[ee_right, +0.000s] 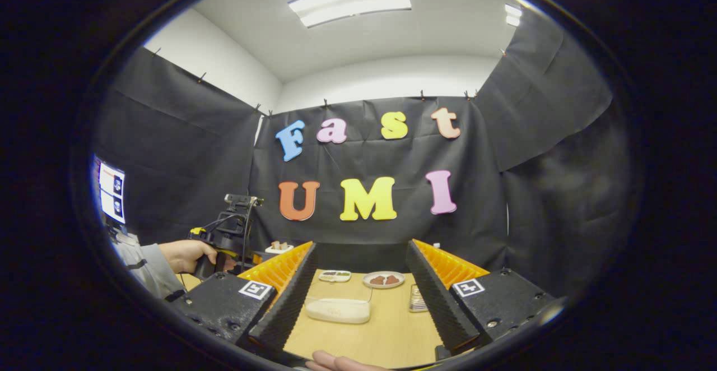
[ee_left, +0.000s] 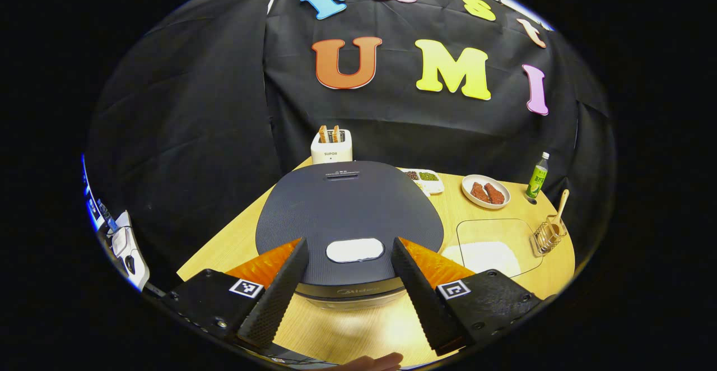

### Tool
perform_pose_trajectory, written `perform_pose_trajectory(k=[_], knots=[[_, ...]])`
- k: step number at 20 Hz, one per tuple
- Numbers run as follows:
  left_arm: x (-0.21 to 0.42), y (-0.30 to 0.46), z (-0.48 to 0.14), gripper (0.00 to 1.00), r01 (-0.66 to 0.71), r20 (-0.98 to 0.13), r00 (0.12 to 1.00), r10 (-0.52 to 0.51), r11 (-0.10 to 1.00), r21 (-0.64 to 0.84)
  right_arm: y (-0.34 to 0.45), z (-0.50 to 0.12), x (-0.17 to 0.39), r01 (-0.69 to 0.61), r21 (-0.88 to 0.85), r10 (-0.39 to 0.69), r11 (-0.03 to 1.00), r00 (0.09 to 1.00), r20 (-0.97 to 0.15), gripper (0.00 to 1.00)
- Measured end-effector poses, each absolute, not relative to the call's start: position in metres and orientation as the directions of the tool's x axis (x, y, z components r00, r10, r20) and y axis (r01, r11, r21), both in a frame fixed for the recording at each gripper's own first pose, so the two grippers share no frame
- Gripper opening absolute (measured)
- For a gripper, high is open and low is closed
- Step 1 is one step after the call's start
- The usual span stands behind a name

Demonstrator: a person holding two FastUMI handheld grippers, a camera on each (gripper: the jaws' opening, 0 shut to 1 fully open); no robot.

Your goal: Close the left gripper, press the button to open the rice cooker; take a wooden spoon from the chopstick holder with the right hand, scoop a spoonful of rice and pour it into the rice cooker, then put the wooden spoon back into the chopstick holder.

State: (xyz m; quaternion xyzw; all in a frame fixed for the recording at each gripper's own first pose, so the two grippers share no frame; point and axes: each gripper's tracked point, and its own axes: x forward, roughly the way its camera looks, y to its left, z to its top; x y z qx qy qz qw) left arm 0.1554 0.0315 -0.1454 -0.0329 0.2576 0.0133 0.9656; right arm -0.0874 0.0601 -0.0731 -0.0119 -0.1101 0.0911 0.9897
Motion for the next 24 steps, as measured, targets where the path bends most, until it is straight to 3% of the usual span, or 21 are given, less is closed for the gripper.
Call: perform_pose_trajectory(k=[3, 10, 18, 24], knots=[[0.148, 0.030, -0.146, 0.98, -0.043, -0.501, 0.865, 0.003, 0.997, -0.067, 0.076, -0.077, -0.097, -0.232, -0.049, 0.237, 0.971, 0.956, 0.175, 1.00], [0.143, 0.030, -0.156, 0.99, -0.061, -0.479, 0.878, 0.020, 0.996, -0.071, 0.076, -0.074, -0.099, -0.206, -0.067, 0.213, 0.976, 0.968, 0.135, 1.00], [0.136, 0.028, -0.151, 0.98, -0.066, -0.371, 0.928, 0.047, 0.997, -0.039, 0.087, -0.067, -0.091, -0.188, -0.123, 0.205, 0.974, 0.968, 0.144, 1.00], [0.094, 0.004, -0.101, 0.96, 0.004, -0.262, 0.965, -0.025, 0.997, -0.077, 0.070, -0.065, -0.076, -0.126, -0.092, 0.138, 0.988, 0.979, 0.147, 1.00]])
